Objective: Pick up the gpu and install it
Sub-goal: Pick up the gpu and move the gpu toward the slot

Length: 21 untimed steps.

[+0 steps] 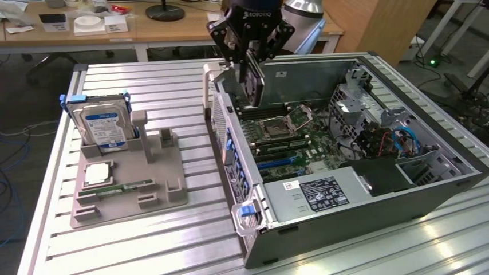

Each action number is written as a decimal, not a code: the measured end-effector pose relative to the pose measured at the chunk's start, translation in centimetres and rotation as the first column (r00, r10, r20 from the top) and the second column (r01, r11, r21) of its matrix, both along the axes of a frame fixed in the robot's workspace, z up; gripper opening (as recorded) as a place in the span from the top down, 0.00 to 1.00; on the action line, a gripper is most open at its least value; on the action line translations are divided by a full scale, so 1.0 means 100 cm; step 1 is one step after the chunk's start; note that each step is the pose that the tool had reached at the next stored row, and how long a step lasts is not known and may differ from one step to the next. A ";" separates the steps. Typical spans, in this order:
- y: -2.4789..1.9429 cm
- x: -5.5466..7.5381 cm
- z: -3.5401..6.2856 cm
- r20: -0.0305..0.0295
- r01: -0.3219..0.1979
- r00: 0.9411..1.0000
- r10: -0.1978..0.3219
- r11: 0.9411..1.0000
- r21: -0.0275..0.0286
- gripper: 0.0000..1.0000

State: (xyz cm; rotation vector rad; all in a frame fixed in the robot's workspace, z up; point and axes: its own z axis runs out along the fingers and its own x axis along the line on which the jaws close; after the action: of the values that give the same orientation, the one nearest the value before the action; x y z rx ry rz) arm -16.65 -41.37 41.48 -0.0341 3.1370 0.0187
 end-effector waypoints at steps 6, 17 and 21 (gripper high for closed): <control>0.0000 0.009 0.0000 0.000 0.000 1.000 0.000 1.000 0.000 0.71; 0.0000 0.027 0.0000 0.000 0.000 1.000 0.000 1.000 0.000 0.71; 0.0000 0.033 0.0000 0.000 0.000 1.000 0.000 1.000 0.000 0.71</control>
State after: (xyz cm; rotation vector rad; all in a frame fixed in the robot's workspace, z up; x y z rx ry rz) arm -13.37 -41.36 41.48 -0.0341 3.1370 0.0188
